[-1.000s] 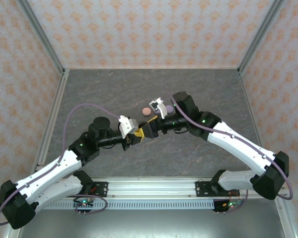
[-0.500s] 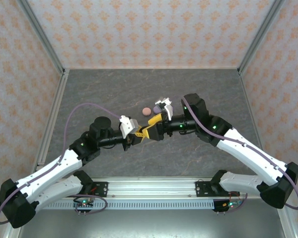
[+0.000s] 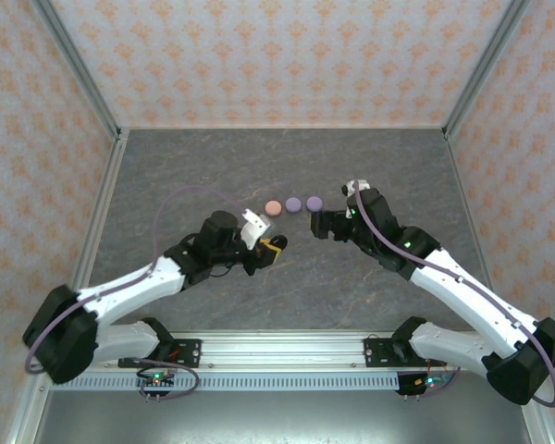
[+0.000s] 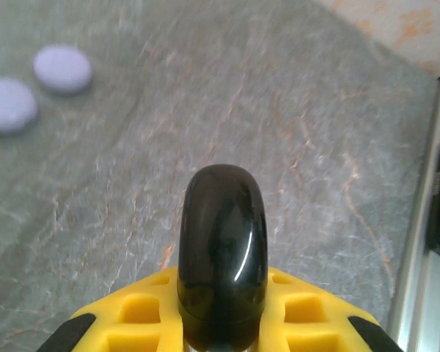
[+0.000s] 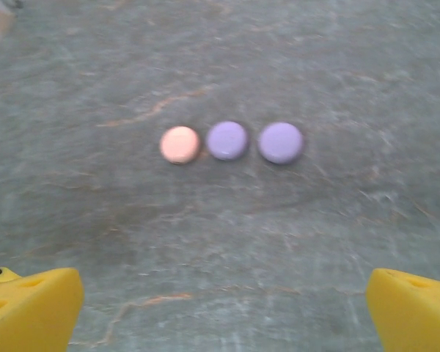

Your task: Insert the wireless bluetooth earbuds into the charging case

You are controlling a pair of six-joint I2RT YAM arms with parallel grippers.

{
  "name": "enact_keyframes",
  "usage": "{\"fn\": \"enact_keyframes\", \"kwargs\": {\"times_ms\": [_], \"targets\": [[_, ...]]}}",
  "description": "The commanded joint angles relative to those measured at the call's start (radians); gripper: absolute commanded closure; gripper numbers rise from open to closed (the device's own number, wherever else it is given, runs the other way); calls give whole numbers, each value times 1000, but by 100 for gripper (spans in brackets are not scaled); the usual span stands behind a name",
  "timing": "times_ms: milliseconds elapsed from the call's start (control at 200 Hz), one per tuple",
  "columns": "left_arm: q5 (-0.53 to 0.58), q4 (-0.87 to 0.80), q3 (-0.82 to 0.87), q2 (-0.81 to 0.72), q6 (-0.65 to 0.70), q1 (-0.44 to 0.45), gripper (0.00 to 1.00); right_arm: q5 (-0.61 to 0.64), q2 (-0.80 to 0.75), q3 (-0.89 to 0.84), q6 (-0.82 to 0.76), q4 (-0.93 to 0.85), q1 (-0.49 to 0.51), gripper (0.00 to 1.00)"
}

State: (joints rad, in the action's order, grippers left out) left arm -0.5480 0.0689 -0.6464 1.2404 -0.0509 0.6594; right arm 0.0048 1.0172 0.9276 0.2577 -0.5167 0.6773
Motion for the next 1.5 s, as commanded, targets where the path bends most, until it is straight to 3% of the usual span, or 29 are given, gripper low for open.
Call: {"fn": "enact_keyframes", "kwargs": {"times_ms": [0,385,686,801,1161,1496], "targets": [[26,17,-99,129,-99,5,100,131,-24,-41,65,-13,-4,1],[43,-14,-343,515,-231,5,98,171,-90,-131,80,7,-4,1],[82,-71,-406,611,-252,5,88,206,-119,-149,59,-11,-5,1],[85,-75,-410,629,-259,5,79,207,-120,-151,52,-8,-5,1],[182,-188,-440,596,-205,5,56,218,-138,-141,-33,-42,-17,1],[382,-291,-398,313,-128,2,40,175,-152,-150,-102,67,-156,1]]}}
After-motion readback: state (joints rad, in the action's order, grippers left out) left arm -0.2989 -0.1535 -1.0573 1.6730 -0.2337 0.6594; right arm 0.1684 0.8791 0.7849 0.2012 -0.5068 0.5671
